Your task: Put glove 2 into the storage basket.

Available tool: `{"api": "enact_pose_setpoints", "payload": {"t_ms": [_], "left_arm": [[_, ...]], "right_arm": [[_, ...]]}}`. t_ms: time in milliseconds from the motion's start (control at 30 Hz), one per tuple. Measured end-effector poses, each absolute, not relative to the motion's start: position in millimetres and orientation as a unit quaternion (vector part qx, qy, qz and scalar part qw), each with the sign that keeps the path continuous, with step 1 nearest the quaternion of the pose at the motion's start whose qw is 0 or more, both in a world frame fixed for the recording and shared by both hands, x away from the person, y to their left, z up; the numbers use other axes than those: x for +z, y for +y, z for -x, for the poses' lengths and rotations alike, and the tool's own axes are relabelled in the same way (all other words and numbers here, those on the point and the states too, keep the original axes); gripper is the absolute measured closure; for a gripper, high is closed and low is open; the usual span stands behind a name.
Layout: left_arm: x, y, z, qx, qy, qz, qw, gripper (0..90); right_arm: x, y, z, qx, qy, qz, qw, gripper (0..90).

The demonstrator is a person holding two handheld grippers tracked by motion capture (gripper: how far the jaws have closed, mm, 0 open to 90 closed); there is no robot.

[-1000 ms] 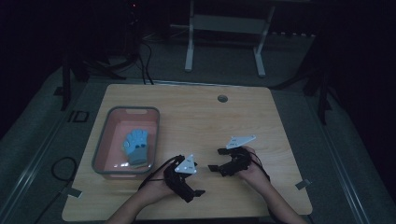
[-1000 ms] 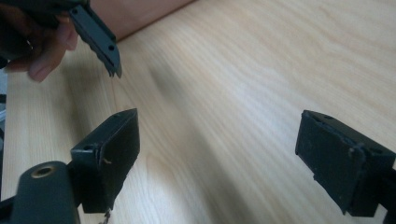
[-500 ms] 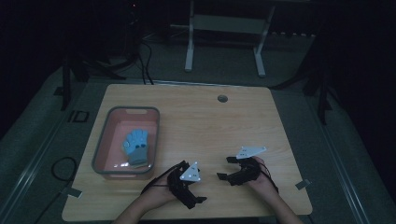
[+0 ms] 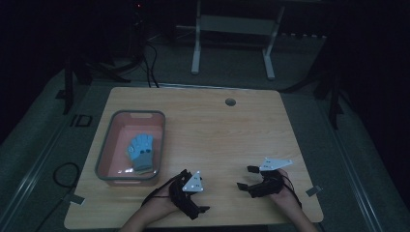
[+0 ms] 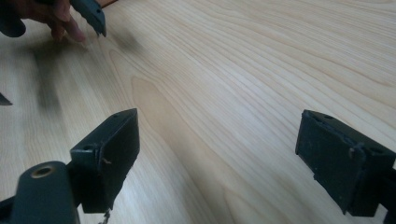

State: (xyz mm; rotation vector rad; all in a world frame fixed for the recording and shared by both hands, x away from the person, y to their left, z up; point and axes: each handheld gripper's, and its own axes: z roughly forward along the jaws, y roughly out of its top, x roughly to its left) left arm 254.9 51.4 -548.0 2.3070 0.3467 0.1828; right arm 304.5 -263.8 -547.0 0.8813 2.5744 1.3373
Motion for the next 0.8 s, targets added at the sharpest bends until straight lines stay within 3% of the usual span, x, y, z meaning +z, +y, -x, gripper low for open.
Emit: {"api": "enact_pose_setpoints", "payload": {"t_ms": [467, 800], "left_arm": [[-553, 70, -246, 0.091, 0.189, -0.892, 0.4, 2.7], [-555, 81, -248, 0.107, 0.226, -0.874, 0.417, 2.7]], "right_arm": [[-550, -312, -286, 0.442, 0.826, -0.335, 0.099, 13.3], [-550, -323, -289, 0.44, 0.819, -0.345, 0.131, 12.4]]}}
